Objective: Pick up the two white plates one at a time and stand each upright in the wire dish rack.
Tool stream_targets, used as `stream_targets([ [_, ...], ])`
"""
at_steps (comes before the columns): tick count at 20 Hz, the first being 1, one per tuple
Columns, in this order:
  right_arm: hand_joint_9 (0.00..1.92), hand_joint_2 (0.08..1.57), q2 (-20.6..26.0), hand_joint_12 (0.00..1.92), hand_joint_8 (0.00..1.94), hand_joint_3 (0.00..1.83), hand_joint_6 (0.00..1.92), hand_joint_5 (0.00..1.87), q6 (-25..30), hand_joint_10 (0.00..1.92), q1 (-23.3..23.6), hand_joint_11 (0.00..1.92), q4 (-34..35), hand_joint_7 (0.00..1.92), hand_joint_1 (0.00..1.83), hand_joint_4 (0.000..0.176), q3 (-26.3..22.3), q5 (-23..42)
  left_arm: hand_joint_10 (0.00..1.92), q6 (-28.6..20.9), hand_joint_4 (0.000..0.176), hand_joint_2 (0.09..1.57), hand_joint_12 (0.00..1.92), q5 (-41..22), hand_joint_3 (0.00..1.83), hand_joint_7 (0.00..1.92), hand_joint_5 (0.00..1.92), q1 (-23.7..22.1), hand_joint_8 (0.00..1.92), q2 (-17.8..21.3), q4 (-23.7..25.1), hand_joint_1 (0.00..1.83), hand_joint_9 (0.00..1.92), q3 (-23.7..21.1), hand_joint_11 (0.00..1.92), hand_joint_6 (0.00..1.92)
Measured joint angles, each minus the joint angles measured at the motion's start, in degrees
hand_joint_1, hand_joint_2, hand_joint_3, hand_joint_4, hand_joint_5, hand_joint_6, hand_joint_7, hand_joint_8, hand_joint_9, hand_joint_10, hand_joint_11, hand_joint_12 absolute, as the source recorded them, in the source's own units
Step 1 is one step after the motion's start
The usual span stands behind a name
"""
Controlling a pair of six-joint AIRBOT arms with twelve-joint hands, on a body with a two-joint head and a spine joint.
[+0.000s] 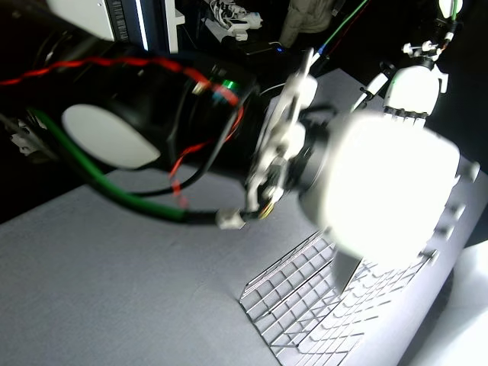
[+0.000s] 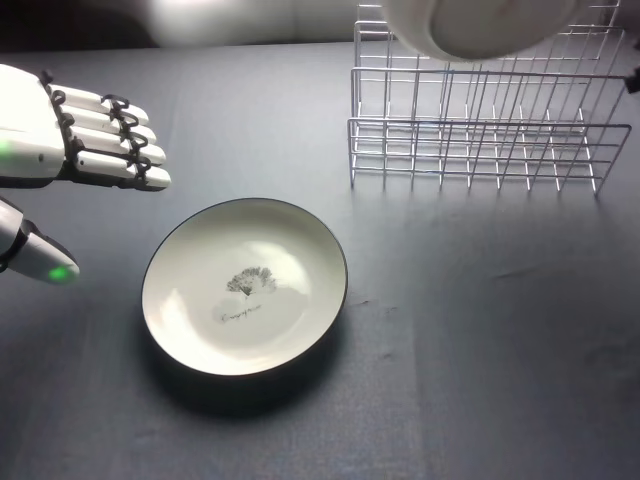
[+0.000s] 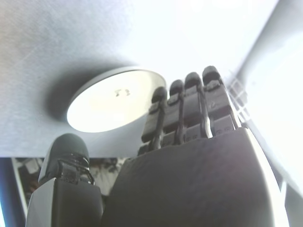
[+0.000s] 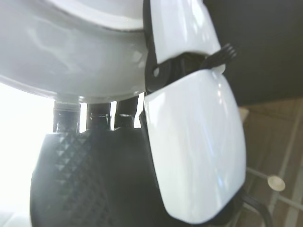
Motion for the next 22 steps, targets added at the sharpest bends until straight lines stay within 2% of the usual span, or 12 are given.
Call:
stream_targets([
  [1, 1.12, 1.04, 0.09, 1.36, 0.49, 0.00, 0.84, 1.02, 0.00, 0.75, -0.59, 0.87, 0.02, 1.21, 1.48, 0.000, 0.33, 0.09, 0.00, -0.02, 0.000, 1.18, 0.00, -0.22, 0.00, 0.01, 0.04, 0.00, 0.00, 0.11, 0.20, 0.00, 0.00, -0.61, 0.00, 0.01],
  [2, 1.10, 1.04, 0.07, 1.12, 0.51, 0.00, 0.88, 1.02, 0.00, 0.86, -0.66, 0.87, 0.00, 1.21, 1.41, 0.000, 0.57, -0.07, 0.00, -0.09, 0.000, 1.18, 0.00, -0.59, 0.00, 0.01, 0.04, 0.00, 0.00, 0.11, 0.17, 0.00, 0.00, -0.81, 0.00, 0.01],
  [3, 1.10, 1.04, 0.07, 1.00, 0.54, 0.00, 0.91, 1.01, -0.02, 0.88, -1.31, 0.91, 0.00, 1.20, 1.40, 0.000, 0.76, 0.09, 0.00, -0.24, 0.000, 1.18, 0.00, -0.96, 0.00, 0.01, 0.04, 0.00, 0.00, 0.13, 0.46, 0.00, 0.00, -1.36, 0.00, 0.01],
  [4, 1.07, 1.05, 0.07, 0.96, 0.62, 0.00, 0.94, 0.99, -0.02, 0.92, -1.97, 0.91, -0.02, 1.16, 1.39, 0.000, 1.25, 0.17, 0.00, -0.24, 0.000, 1.18, 0.00, -1.42, 0.00, 0.00, 0.03, 0.00, 0.00, 0.13, 1.25, 0.00, 0.00, -1.86, 0.00, 0.00],
  [8, 1.05, 1.06, 0.02, 0.97, 0.66, 0.00, 0.97, 0.97, -0.17, 0.96, -3.48, 0.90, 0.07, 1.14, 1.39, 0.000, 3.19, 0.70, 0.00, -0.31, 0.000, 1.18, 0.00, -1.88, 0.00, 0.03, 0.05, 1.84, 0.01, 0.13, 1.60, 0.00, 0.00, -3.04, 0.00, 0.01],
  [11, 1.09, 1.05, -0.11, 0.97, 0.61, 0.00, 0.91, 1.00, -0.17, 0.92, -6.34, 0.93, 0.17, 1.17, 1.39, 0.000, 4.83, 1.90, 0.00, -0.35, 0.000, 1.18, 0.00, -2.69, 0.00, 0.03, 0.05, 4.52, 0.01, -0.70, 2.71, 0.00, 0.01, -3.85, 0.00, 0.00],
  [14, 1.09, 1.05, -0.52, 0.95, 0.60, 0.00, 0.93, 0.98, -0.22, 0.90, -8.35, 0.95, 0.17, 1.19, 1.40, 0.000, 6.19, 1.29, 0.00, -0.39, 0.000, 1.19, 0.00, -2.78, 0.00, 0.02, 0.05, 4.83, 0.00, -0.74, 2.32, 0.00, 0.00, -4.15, 0.00, 0.00],
  [19, 1.04, 1.07, -1.07, 0.96, 0.70, 0.00, 1.00, 0.96, -0.24, 0.97, -8.55, 0.91, 0.17, 1.12, 1.39, 0.000, 6.56, 0.68, 0.00, -0.39, 0.000, 1.18, 0.00, -2.49, 0.00, 0.02, 0.05, 5.49, 0.01, -1.40, 2.43, 0.00, 0.00, -5.14, 0.00, 0.01],
  [22, 1.05, 1.06, -1.62, 0.97, 0.66, 0.00, 0.98, 0.96, -0.22, 0.96, -8.55, 0.92, 0.17, 1.14, 1.39, 0.000, 6.56, -0.46, 0.00, -0.37, 0.000, 1.18, 0.00, -2.38, 0.00, 0.03, 0.05, 5.79, 0.01, -1.42, 2.21, 0.00, 0.00, -5.60, 0.00, 0.01],
])
